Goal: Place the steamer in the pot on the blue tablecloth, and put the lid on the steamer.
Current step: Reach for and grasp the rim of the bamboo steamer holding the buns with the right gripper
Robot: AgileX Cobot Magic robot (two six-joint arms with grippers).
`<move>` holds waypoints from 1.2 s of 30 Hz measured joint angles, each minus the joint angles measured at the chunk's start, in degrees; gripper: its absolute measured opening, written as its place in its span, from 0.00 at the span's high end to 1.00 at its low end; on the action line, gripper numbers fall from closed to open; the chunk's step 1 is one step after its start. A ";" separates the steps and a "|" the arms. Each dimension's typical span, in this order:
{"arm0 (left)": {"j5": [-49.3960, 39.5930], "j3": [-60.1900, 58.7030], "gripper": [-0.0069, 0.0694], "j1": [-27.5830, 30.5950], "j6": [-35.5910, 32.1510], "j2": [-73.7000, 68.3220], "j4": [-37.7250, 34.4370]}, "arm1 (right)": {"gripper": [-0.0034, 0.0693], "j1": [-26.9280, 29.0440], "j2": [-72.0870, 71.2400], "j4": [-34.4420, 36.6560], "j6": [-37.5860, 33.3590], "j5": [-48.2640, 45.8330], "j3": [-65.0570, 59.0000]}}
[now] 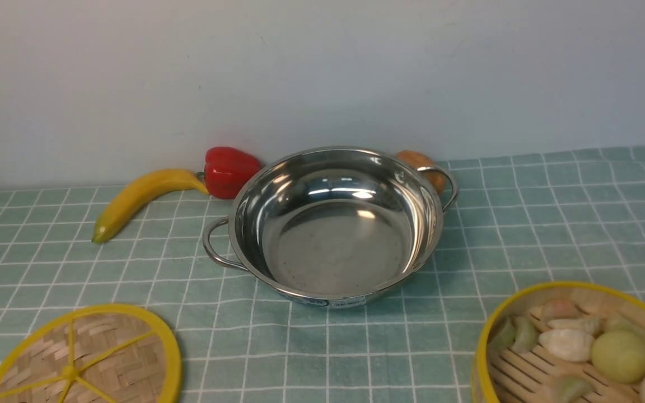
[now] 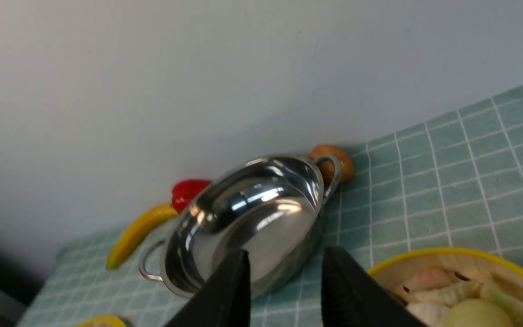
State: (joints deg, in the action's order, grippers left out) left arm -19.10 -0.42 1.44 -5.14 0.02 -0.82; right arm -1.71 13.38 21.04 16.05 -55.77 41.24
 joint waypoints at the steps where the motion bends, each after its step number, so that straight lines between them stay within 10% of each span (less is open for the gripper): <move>1: 0.00 0.00 0.59 0.00 0.00 0.00 0.00 | 0.62 0.00 0.34 0.22 -1.58 -1.02 0.00; 18: 0.00 0.00 0.59 0.00 0.00 0.00 0.00 | 0.62 0.00 29.10 13.79 -46.91 -12.80 0.06; 27: 0.00 0.00 0.59 0.00 0.00 0.00 0.00 | 0.62 -8.01 43.11 13.42 -49.00 -8.12 0.06; 36: 0.00 0.00 0.59 0.00 0.00 0.00 0.00 | 0.62 -21.98 57.50 -2.90 -37.69 2.14 0.06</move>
State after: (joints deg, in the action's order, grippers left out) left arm -19.10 -0.42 1.44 -5.14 0.02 -0.82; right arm -23.69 70.88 18.14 -21.64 -53.64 41.31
